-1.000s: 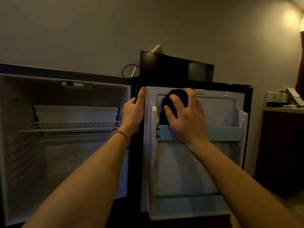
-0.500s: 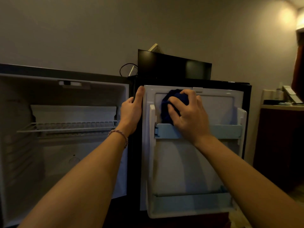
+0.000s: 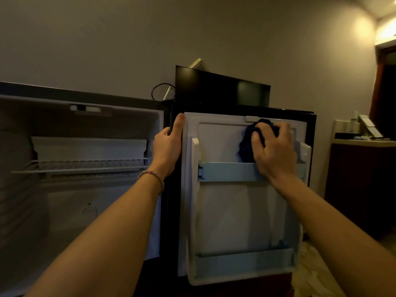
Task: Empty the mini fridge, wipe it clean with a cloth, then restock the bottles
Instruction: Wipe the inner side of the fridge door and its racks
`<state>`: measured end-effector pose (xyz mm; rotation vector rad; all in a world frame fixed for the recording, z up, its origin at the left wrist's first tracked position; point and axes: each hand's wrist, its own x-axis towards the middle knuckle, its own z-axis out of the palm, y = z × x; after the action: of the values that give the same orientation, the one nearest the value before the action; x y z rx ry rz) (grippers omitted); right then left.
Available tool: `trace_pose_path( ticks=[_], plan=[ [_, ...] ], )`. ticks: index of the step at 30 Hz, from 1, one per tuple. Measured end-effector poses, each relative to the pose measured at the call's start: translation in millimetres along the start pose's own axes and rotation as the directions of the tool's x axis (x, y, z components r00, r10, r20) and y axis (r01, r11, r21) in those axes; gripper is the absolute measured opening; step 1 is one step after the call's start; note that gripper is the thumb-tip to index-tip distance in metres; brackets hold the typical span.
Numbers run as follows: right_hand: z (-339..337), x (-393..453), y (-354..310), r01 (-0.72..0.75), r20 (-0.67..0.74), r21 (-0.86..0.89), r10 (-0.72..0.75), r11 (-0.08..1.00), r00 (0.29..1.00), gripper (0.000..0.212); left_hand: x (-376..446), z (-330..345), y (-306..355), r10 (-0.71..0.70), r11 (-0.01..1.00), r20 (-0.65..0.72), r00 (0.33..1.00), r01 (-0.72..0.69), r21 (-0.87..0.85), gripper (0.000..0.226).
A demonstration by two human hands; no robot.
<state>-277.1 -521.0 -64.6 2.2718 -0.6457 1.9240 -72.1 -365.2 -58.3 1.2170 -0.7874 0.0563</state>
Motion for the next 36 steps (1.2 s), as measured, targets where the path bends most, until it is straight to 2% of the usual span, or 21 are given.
trace_pose_path(
  ticks=[3, 6, 8, 11, 15, 19, 23, 27, 30, 33, 36],
  plan=[
    [12.2, -7.6, -39.4, 0.062, -0.006, 0.061, -0.061, 0.996, 0.998, 0.046, -2.5, 0.2, 2.0, 0.003, 1.000, -0.005, 1.000, -0.003, 0.018, 0.114],
    [26.5, -14.3, -87.5, 0.147, 0.015, 0.081, -0.149, 0.986, 0.989, 0.038, -7.7, 2.2, 7.1, 0.024, 0.999, -0.025, 0.999, -0.023, 0.044, 0.091],
    [30.0, -15.2, -107.2, 0.166, -0.004, 0.065, -0.166, 0.984, 0.986, 0.033, -8.8, 3.4, 8.5, 0.036, 0.998, -0.038, 0.999, -0.034, 0.061, 0.083],
    [26.3, -16.1, -106.5, 0.204, -0.007, 0.076, -0.204, 0.976, 0.979, 0.027, -8.9, 2.9, 9.0, 0.023, 0.998, -0.025, 0.999, -0.022, 0.066, 0.084],
    [19.7, -11.7, -85.1, 0.286, 0.030, 0.003, -0.286, 0.958, 0.958, 0.026, -5.2, 1.4, 5.6, 0.004, 1.000, -0.011, 1.000, -0.004, 0.029, 0.091],
    [10.9, -5.3, -53.3, 0.257, 0.055, -0.082, -0.253, 0.963, 0.966, 0.031, -3.1, -1.2, 2.9, 0.016, 1.000, 0.007, 1.000, -0.016, 0.010, 0.112],
    [-1.8, 4.5, -6.1, 0.188, 0.014, -0.223, -0.190, 0.957, 0.982, 0.035, -4.1, -1.2, 3.2, 0.016, 1.000, 0.031, 0.999, -0.016, -0.008, 0.117],
    [-8.2, 7.9, 27.0, 0.071, -0.034, -0.232, -0.081, 0.970, 0.996, 0.036, -3.4, -1.0, 1.7, 0.004, 1.000, 0.013, 1.000, -0.004, -0.002, 0.118],
    [-3.2, 5.7, 23.7, 0.070, -0.014, -0.188, -0.074, 0.980, 0.997, 0.036, -3.1, -0.1, 2.5, -0.007, 1.000, -0.014, 1.000, 0.008, 0.016, 0.113],
    [3.5, 5.6, 9.9, 0.066, -0.005, -0.204, -0.069, 0.977, 0.998, 0.042, -6.4, 2.1, 5.5, 0.012, 0.999, -0.030, 0.999, -0.011, 0.034, 0.098],
    [8.7, 2.2, -12.7, 0.109, 0.026, -0.183, -0.107, 0.977, 0.994, 0.041, -4.2, 1.7, 3.4, 0.017, 1.000, -0.040, 0.999, -0.016, 0.026, 0.111]
  ],
)
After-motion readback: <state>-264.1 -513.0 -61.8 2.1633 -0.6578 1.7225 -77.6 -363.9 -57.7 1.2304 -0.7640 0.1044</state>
